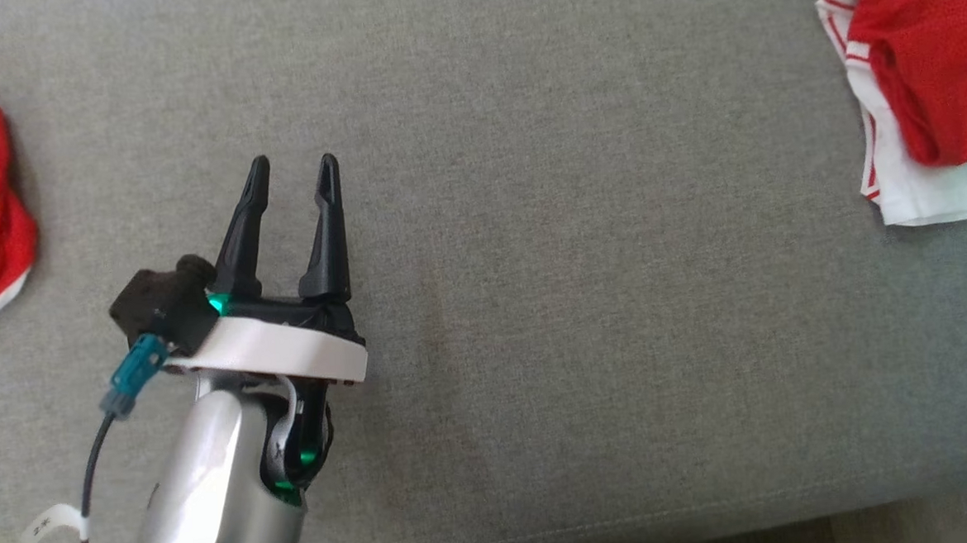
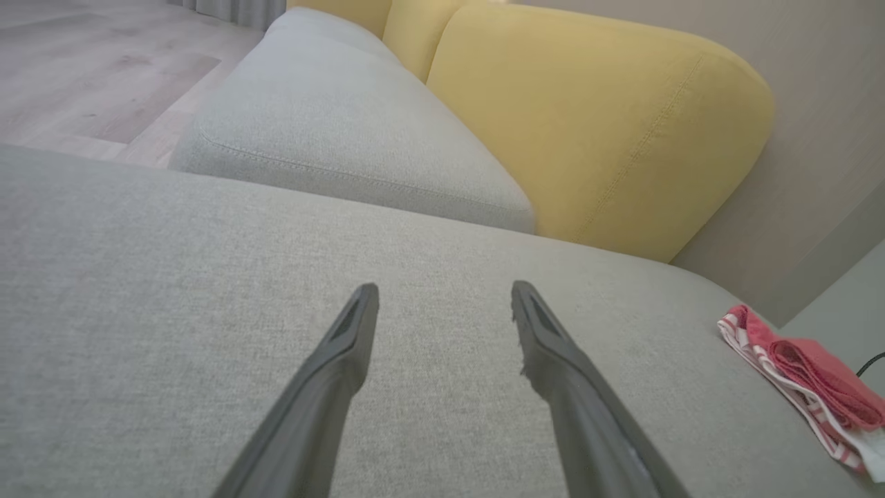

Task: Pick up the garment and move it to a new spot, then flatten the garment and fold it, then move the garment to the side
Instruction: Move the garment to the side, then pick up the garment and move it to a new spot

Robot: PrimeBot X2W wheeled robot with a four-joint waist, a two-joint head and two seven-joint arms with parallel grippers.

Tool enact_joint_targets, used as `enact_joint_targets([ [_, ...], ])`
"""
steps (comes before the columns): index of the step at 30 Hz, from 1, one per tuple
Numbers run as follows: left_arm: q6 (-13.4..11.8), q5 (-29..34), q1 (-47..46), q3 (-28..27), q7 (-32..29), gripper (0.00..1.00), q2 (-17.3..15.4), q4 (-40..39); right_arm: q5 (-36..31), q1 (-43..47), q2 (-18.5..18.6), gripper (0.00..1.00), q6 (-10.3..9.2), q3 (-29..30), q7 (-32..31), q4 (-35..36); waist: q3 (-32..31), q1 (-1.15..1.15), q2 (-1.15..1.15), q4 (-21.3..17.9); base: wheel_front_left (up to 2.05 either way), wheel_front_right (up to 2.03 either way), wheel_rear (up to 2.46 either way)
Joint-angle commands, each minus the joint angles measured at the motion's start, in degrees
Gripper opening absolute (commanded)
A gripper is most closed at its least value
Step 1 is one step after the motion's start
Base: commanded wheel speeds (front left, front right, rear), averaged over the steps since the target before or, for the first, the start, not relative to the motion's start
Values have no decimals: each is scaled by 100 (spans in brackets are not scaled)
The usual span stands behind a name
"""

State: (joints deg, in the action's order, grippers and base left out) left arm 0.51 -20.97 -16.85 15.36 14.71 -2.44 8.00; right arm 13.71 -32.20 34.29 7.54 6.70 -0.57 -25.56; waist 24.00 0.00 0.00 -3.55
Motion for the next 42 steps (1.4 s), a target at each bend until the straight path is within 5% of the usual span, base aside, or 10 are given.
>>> enact_joint_targets([
  [1,2,-40,-108,-208,29,100,-43,-158,45,64,76,100,-5,-39,49,291,-146,0,0,19,0,0,0],
  [17,-100,-139,665,-424,29,100,-43,-233,246,1251,-2037,100,-5,-773,964,1736,-1492,0,0,492,0,0,0],
  [28,-77,-173,1331,-342,29,100,-43,-321,-320,2537,-2788,100,-5,-883,1537,1799,-2015,0,0,581,0,0,0],
  [42,-88,-117,1564,-562,29,100,-43,-376,-160,2861,-3099,100,-5,-800,1555,1942,-2086,0,0,445,0,0,0],
])
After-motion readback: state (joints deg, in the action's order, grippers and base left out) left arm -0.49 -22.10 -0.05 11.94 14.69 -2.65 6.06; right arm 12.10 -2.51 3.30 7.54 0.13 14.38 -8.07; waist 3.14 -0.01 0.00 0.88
